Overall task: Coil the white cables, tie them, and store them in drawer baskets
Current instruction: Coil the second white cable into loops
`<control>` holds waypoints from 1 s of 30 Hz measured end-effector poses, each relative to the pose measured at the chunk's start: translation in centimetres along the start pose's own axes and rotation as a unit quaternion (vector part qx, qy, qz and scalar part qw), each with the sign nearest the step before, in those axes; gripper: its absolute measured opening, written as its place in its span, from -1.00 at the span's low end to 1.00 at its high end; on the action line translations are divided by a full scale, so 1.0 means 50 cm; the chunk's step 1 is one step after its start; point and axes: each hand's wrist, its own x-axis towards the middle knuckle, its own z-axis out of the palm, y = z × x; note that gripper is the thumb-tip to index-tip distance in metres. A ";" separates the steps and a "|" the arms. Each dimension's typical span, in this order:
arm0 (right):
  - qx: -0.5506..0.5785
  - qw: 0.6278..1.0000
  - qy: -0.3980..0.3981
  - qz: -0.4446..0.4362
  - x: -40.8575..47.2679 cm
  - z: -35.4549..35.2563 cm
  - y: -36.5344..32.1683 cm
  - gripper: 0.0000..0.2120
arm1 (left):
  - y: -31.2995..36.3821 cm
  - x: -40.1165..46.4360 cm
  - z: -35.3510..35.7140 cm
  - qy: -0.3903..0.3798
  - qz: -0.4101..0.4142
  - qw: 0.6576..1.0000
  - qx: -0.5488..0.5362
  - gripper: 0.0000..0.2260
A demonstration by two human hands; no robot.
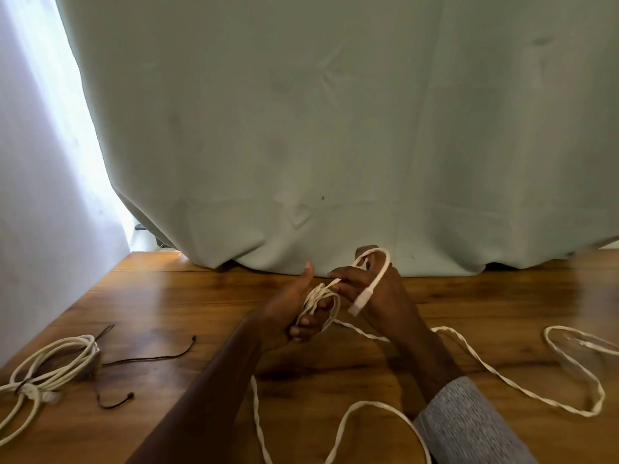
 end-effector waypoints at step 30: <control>-0.089 0.985 0.085 -0.119 0.013 -0.019 -0.044 -0.78 | -0.005 -0.016 -0.032 -0.085 -0.014 0.987 -0.137 -0.62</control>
